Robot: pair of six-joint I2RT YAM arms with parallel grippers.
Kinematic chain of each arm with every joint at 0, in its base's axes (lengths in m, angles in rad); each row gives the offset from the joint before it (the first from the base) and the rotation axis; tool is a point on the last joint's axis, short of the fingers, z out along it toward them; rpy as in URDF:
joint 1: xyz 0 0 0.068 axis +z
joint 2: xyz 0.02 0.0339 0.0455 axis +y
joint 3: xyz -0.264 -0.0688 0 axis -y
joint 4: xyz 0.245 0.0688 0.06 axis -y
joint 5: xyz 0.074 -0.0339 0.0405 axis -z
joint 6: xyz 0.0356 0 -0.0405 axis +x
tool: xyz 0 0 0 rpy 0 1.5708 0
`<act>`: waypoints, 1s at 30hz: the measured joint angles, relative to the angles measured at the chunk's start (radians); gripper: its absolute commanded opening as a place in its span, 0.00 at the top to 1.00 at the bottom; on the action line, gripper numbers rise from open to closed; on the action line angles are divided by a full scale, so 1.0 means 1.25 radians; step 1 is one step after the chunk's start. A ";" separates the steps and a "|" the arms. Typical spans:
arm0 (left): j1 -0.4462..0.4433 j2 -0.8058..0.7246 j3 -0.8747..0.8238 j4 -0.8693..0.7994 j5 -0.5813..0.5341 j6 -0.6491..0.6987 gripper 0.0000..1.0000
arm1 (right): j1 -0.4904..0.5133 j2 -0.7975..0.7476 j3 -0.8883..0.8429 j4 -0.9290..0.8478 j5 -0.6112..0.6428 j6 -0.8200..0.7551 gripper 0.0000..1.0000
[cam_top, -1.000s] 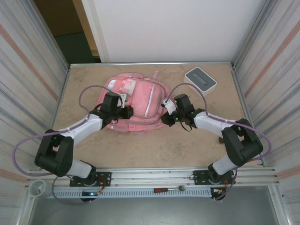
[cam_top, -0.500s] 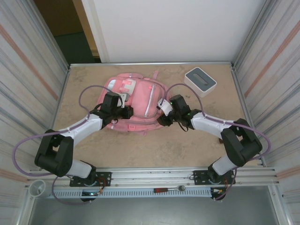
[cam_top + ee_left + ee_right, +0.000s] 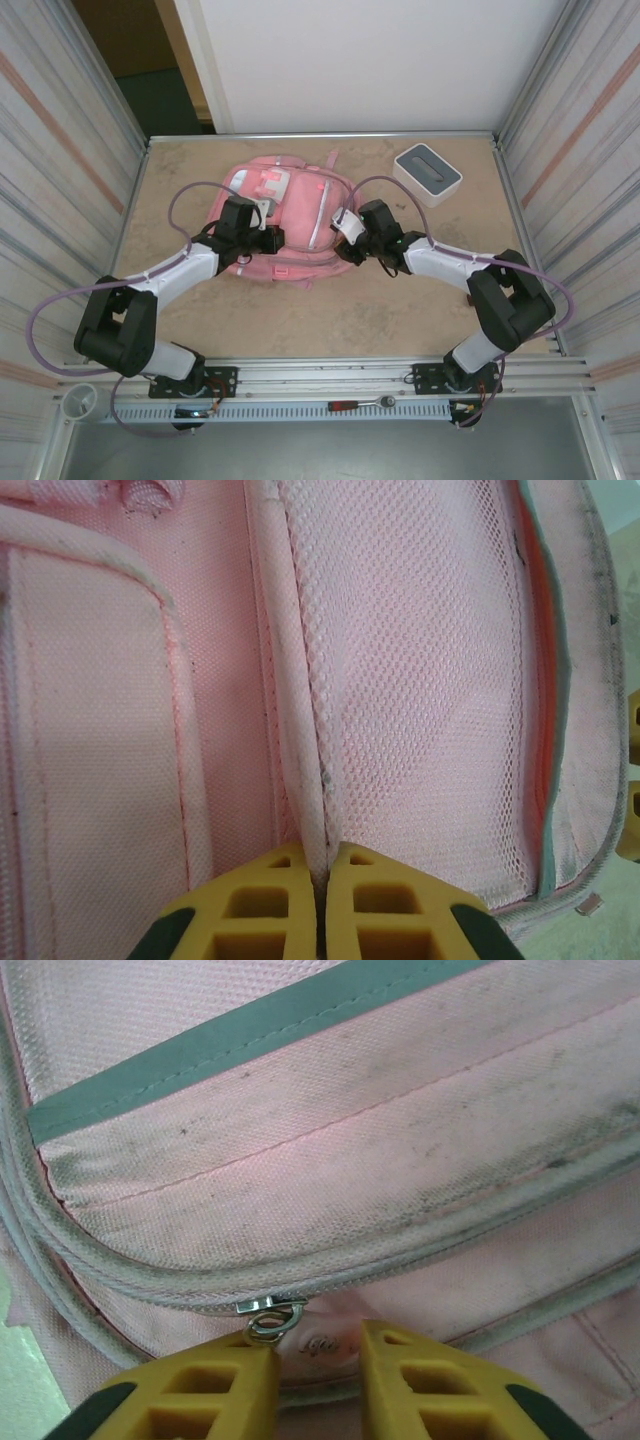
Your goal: Pack the student bag
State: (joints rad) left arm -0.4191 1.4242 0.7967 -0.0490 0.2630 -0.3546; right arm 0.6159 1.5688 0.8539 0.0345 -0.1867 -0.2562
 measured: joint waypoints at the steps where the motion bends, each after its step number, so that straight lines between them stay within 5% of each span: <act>1: 0.000 0.001 0.000 0.000 0.000 0.000 0.96 | 0.000 0.000 0.000 -0.001 0.000 0.000 0.85; 6: 0.006 0.004 0.006 -0.003 0.001 0.003 1.00 | 0.000 0.000 -0.005 0.008 -0.007 0.013 0.99; 14: 0.071 0.030 0.045 -0.041 0.042 0.035 0.93 | 0.024 -0.022 -0.046 0.076 -0.044 0.094 1.00; 20: 0.099 0.029 0.061 -0.063 0.019 0.069 0.64 | 0.063 -0.037 -0.060 0.080 -0.074 0.166 1.00; 26: 0.108 -0.087 0.020 -0.036 -0.031 0.105 0.50 | 0.063 -0.038 -0.060 0.078 -0.091 0.224 1.00; 30: 0.109 -0.194 -0.023 0.000 -0.042 0.120 0.46 | 0.058 -0.047 -0.061 0.070 -0.074 0.220 0.73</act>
State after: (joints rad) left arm -0.2832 1.1812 0.7681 -0.0490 0.2111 -0.2047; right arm 0.6888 1.5101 0.7780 0.1219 -0.2787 0.0189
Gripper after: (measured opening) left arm 0.529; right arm 0.185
